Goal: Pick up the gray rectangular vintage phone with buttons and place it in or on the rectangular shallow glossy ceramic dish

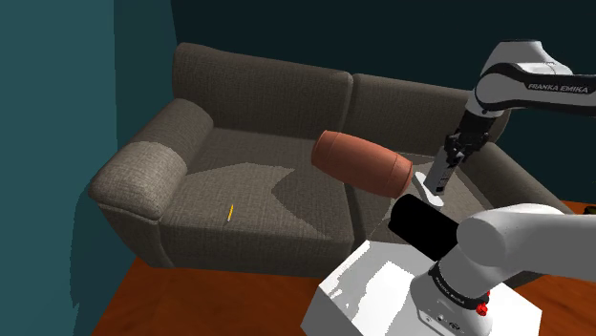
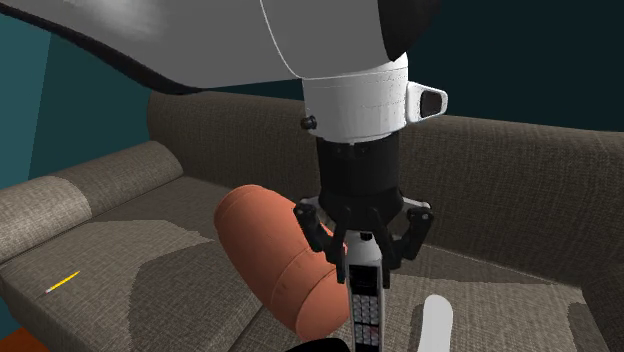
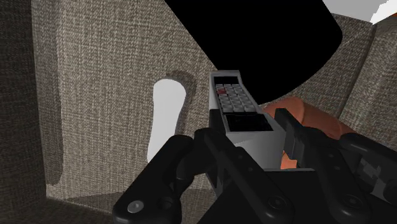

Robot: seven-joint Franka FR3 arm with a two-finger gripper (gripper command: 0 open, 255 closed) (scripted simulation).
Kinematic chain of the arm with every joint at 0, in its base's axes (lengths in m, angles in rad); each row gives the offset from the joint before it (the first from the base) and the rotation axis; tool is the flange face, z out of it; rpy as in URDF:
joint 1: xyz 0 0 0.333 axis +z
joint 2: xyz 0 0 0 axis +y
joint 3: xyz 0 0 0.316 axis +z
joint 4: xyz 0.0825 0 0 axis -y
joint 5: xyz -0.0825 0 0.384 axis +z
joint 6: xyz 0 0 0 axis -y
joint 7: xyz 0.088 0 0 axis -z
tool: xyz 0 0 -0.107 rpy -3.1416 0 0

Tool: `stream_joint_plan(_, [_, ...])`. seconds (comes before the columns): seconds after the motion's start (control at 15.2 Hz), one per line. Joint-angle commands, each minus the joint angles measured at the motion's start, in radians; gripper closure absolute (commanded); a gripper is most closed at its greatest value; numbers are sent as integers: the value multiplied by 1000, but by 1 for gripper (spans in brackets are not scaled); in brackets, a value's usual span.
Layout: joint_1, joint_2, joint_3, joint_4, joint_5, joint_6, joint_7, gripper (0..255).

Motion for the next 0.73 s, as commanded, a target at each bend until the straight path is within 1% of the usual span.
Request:
stream_joint_plan(0.0, [-21,-102,17,-47,-3,-56,-5,255])
stream_joint_plan(0.26, [-68,-314,45,-137,-4,-181,-33,255])
stream_joint_plan(0.33, [-74,-339,48,-146,-3,-197,-37,255])
stream_joint_plan(0.66, [-85,-347,26,-214,-26,-138,-29,255])
